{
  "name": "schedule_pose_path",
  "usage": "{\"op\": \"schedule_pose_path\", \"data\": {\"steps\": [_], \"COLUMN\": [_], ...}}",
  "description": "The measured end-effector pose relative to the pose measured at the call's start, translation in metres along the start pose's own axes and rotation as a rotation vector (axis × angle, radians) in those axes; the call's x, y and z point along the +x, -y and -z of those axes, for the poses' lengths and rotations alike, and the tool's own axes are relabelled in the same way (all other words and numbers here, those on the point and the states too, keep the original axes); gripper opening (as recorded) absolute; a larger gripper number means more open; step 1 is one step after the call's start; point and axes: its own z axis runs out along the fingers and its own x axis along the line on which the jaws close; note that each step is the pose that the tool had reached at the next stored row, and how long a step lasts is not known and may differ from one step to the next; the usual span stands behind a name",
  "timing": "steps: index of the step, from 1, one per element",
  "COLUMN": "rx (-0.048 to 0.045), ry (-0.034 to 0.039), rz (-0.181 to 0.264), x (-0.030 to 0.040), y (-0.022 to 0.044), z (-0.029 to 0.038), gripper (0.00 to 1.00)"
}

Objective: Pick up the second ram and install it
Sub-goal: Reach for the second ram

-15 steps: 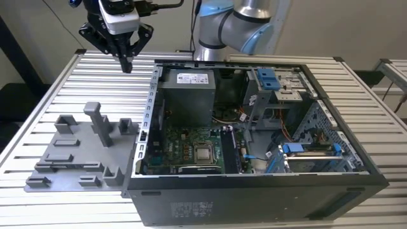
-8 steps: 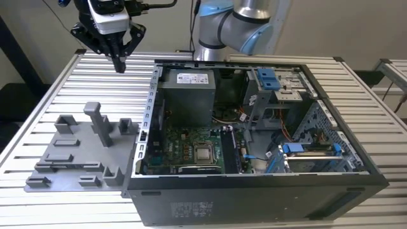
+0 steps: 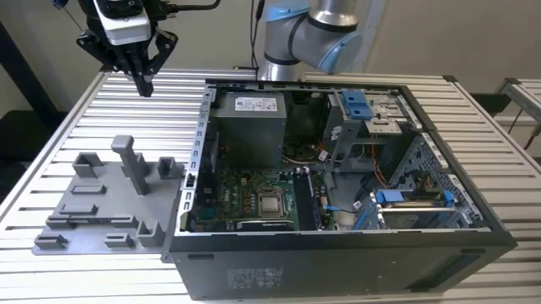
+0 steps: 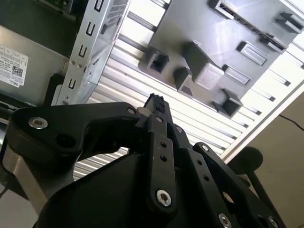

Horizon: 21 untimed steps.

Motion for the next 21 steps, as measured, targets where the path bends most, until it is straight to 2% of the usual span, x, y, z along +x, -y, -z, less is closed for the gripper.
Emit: {"op": "schedule_pose_path", "data": {"steps": [11, 21], "rx": [0.0001, 0.0001], "ry": [-0.0007, -0.0015], "rz": [0.000, 0.001], "x": [0.0356, 0.0611], "y": [0.0025, 0.0043], "z": [0.0007, 0.0010], "gripper": [0.11, 0.11]}}
